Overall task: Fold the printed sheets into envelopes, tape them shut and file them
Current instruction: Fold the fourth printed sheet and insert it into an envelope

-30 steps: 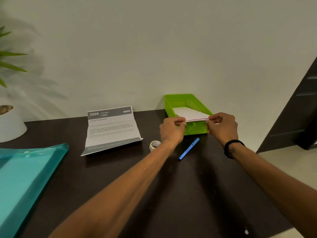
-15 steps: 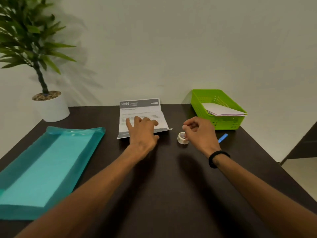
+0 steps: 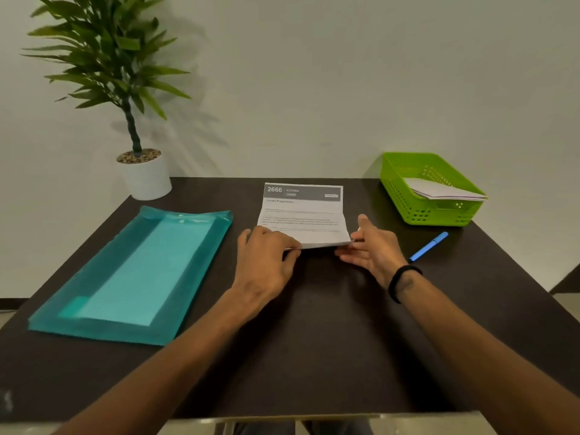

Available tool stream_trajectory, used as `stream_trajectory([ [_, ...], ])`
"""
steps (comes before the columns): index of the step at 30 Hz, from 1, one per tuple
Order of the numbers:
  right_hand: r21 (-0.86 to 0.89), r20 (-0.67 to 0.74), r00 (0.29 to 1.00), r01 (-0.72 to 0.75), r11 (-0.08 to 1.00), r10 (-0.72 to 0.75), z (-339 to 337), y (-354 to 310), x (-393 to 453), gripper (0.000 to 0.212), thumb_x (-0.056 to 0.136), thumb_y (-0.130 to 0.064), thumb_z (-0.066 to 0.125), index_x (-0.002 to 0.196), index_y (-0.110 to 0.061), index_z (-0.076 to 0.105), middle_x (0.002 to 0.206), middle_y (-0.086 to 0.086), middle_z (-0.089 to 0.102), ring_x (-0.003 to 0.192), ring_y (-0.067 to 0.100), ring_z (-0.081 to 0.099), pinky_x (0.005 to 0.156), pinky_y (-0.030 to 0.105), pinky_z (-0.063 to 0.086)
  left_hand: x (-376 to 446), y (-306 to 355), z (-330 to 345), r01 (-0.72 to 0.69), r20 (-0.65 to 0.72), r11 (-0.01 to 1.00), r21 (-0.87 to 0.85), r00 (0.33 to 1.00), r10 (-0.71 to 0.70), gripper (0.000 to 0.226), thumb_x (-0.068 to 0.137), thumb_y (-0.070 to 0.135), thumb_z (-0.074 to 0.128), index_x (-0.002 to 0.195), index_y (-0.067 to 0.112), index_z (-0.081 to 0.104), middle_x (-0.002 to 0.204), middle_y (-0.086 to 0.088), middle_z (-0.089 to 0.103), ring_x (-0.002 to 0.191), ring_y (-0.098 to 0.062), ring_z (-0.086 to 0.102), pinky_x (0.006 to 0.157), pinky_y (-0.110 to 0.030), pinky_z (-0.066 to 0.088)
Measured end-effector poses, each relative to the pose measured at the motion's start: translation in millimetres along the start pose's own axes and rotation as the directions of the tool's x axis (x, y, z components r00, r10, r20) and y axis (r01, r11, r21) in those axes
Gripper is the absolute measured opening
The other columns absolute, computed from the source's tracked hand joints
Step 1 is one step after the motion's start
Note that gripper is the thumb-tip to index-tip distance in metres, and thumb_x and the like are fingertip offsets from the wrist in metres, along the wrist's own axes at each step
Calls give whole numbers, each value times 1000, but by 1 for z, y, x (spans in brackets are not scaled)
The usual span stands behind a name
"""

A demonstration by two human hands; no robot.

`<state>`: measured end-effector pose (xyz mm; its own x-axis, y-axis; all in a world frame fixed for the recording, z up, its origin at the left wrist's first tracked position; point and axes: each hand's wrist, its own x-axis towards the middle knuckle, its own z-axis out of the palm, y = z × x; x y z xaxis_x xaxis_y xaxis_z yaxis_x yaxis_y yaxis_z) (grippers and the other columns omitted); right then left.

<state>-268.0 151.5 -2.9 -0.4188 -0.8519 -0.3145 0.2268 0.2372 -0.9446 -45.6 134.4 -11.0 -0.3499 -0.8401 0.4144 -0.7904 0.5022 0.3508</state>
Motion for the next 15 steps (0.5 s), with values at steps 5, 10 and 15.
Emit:
stream_trajectory([
  [5,22,65,996,54,998,-55,-6,7,-1,18,100,-18,71,110,-6,60,103,16,78,81,21,79,58,27,61,-48,1,-29,-88,-18,986,-143,996,86,21,93,32,76,113,34,79,113,18,75,103,3,56,103,-27,44],
  [10,-121,-4,991,129,984,-130,-10,15,5,27,89,-3,80,112,-3,65,117,15,73,105,29,74,89,43,63,-89,-4,-42,-85,162,967,-238,979,126,26,91,44,74,116,40,75,118,25,68,111,18,45,95,-8,37],
  [15,-223,1,983,182,958,-186,-9,13,8,40,86,3,80,123,-6,66,119,9,69,100,24,71,83,39,63,-92,-10,-47,252,327,852,-459,939,-102,52,81,75,60,114,38,76,122,27,65,114,6,56,83,-10,44],
])
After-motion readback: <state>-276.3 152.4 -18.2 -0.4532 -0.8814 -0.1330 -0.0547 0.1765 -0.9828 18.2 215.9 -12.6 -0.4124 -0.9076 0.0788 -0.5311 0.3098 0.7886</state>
